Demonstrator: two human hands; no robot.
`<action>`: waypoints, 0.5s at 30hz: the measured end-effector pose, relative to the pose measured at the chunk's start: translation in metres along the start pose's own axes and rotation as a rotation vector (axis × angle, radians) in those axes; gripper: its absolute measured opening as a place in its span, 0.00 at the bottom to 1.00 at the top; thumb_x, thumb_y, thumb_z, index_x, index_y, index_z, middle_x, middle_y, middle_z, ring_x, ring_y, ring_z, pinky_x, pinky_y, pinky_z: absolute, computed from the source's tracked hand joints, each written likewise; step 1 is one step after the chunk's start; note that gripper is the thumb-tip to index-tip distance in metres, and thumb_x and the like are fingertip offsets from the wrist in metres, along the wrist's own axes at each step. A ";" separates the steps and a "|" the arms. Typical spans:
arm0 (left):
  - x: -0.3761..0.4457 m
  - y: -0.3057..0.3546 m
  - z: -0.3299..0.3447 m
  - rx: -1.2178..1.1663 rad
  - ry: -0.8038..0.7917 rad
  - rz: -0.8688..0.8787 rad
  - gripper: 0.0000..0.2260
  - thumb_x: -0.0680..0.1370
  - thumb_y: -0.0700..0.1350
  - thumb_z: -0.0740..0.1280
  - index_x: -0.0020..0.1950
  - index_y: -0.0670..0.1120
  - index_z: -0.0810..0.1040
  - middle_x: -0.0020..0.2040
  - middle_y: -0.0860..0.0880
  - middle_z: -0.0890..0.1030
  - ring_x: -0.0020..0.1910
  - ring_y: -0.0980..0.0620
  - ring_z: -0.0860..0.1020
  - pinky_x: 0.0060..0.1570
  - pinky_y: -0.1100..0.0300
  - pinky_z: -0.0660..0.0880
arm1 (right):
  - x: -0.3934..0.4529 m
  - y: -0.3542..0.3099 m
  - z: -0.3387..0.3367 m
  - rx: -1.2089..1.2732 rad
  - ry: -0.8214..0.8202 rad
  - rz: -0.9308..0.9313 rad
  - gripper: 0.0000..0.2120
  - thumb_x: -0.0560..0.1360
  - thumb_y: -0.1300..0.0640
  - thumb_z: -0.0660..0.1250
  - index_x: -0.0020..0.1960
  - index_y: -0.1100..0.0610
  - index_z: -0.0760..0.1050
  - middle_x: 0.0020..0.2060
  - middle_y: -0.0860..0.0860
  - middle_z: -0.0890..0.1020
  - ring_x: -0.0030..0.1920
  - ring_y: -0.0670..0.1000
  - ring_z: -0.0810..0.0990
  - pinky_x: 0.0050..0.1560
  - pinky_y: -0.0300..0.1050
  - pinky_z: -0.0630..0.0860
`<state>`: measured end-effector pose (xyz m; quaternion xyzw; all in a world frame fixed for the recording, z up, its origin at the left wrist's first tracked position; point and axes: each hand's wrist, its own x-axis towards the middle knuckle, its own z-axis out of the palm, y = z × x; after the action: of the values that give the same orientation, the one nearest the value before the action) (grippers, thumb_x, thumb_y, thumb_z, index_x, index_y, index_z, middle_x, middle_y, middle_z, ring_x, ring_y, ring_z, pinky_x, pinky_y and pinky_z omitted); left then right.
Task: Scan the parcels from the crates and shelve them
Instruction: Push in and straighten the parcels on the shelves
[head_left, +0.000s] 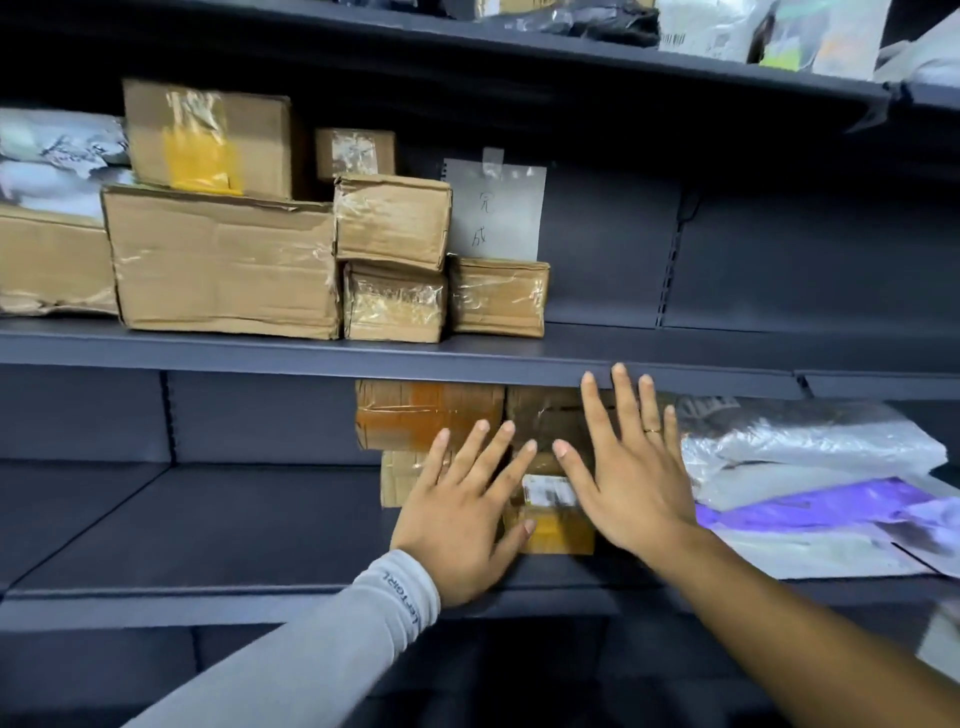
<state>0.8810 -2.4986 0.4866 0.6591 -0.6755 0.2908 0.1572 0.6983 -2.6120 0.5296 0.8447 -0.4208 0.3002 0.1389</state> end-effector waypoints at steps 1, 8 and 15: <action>-0.005 0.000 0.011 -0.002 -0.039 -0.011 0.33 0.82 0.65 0.54 0.84 0.51 0.59 0.83 0.46 0.60 0.83 0.43 0.57 0.77 0.38 0.50 | -0.007 0.001 0.009 0.005 0.031 -0.013 0.36 0.81 0.31 0.41 0.83 0.43 0.34 0.83 0.51 0.33 0.82 0.56 0.32 0.81 0.60 0.37; -0.009 0.010 0.074 -0.129 -0.228 -0.113 0.33 0.85 0.63 0.50 0.85 0.53 0.41 0.85 0.51 0.39 0.84 0.48 0.38 0.76 0.48 0.28 | -0.041 0.019 0.090 0.009 -0.080 -0.087 0.33 0.82 0.31 0.42 0.84 0.38 0.44 0.84 0.48 0.40 0.84 0.58 0.44 0.80 0.64 0.51; 0.028 0.008 0.118 -0.136 -0.343 -0.153 0.40 0.83 0.62 0.58 0.85 0.53 0.37 0.85 0.52 0.40 0.84 0.47 0.39 0.79 0.43 0.36 | -0.023 0.038 0.151 0.042 -0.160 -0.106 0.33 0.80 0.38 0.57 0.83 0.47 0.61 0.83 0.55 0.58 0.76 0.73 0.65 0.69 0.70 0.72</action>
<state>0.8915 -2.5921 0.4093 0.7364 -0.6583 0.1151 0.1056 0.7165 -2.6947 0.3965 0.8898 -0.3786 0.2330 0.1027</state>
